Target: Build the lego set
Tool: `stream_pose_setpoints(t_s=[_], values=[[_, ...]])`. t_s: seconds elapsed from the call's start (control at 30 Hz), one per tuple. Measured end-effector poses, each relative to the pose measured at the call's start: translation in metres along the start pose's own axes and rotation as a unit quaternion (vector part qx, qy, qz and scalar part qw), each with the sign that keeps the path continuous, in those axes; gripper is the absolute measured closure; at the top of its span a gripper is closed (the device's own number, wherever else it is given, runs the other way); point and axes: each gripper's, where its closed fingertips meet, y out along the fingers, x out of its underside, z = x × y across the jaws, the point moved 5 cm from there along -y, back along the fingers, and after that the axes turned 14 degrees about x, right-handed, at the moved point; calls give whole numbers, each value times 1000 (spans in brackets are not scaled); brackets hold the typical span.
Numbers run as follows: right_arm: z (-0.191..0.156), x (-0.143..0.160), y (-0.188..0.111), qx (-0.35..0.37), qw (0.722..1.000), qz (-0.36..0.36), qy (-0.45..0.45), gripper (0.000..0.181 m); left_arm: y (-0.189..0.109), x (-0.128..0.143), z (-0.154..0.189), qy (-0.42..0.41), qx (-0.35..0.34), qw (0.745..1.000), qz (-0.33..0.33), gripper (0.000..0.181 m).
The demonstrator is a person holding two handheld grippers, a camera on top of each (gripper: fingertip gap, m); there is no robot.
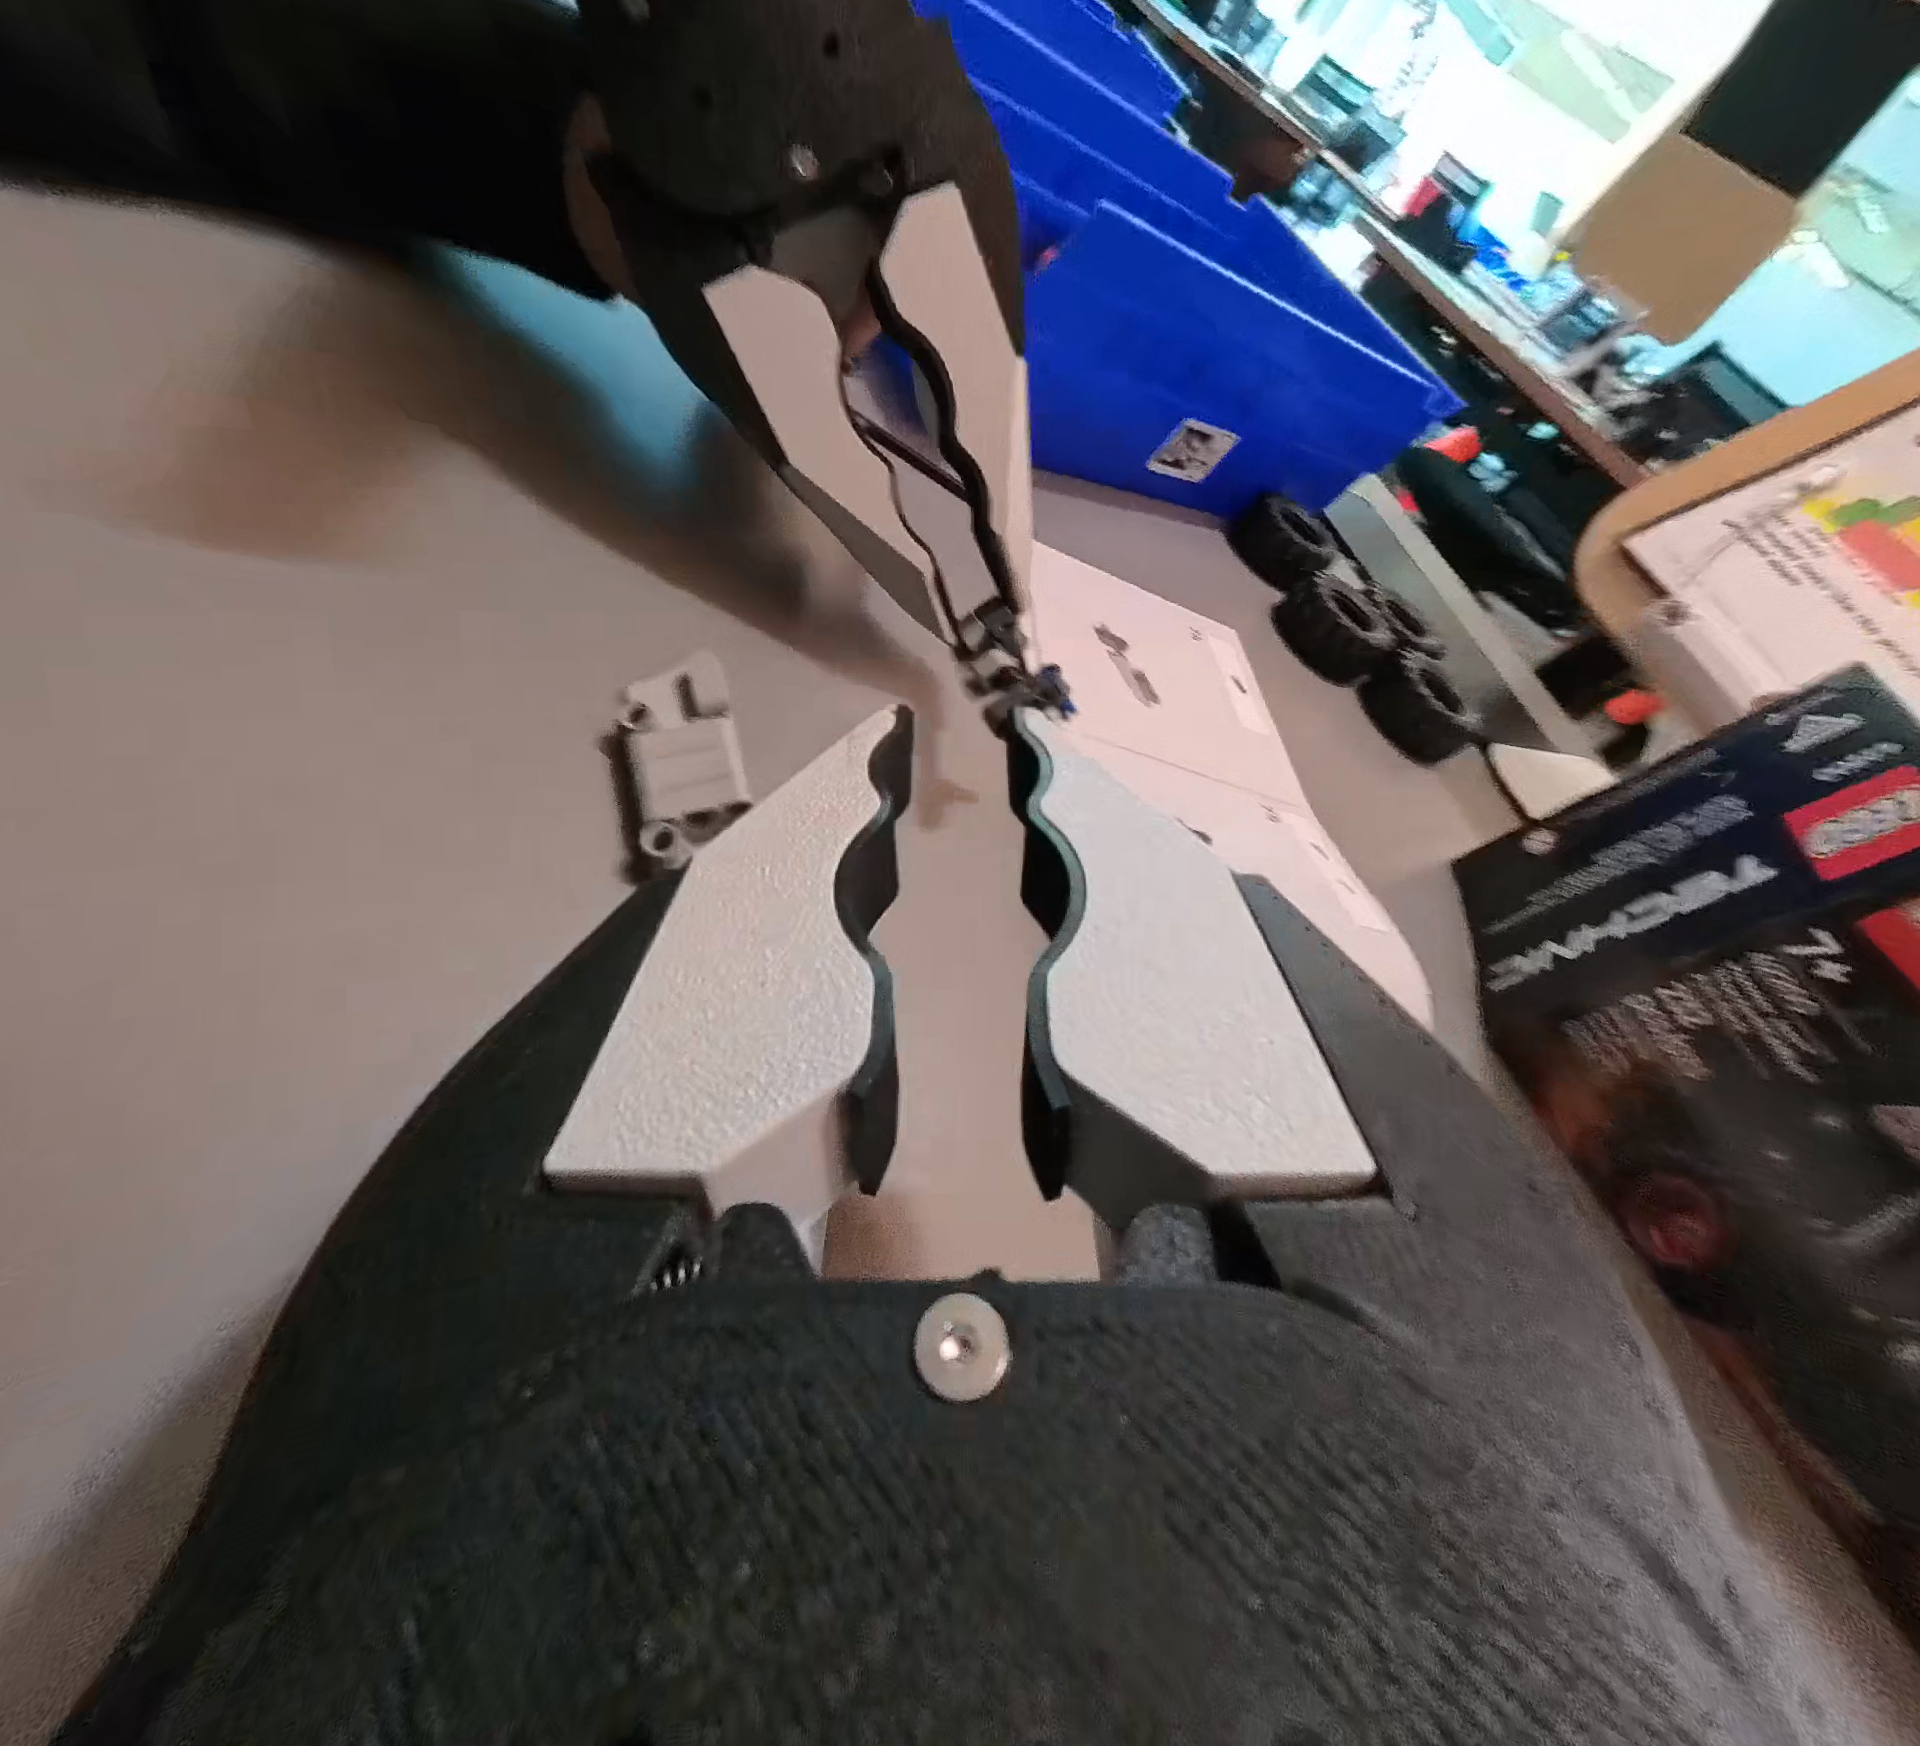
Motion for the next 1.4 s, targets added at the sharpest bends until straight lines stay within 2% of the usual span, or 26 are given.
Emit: stream_pose_setpoints(t_s=[0.1,0.27,0.57,0.87,1.4], values=[[-8,-12,-4,-66,996,5,51,158,-1,1,-2,-6,-5,1000,1,168],[-20,-1,-2,-131,984,-74,91,148,0,3,-3,-8,-7,1000,-3,168],[-33,14,5,-146,976,-151,60,144,0,0,-3,-3,-5,1000,8,168],[-40,17,6,-157,974,-161,29,153,-2,6,-11,-31,-20,999,12,168],[-39,18,6,-168,971,-167,42,153,-1,6,-11,-26,-19,999,17,168]])
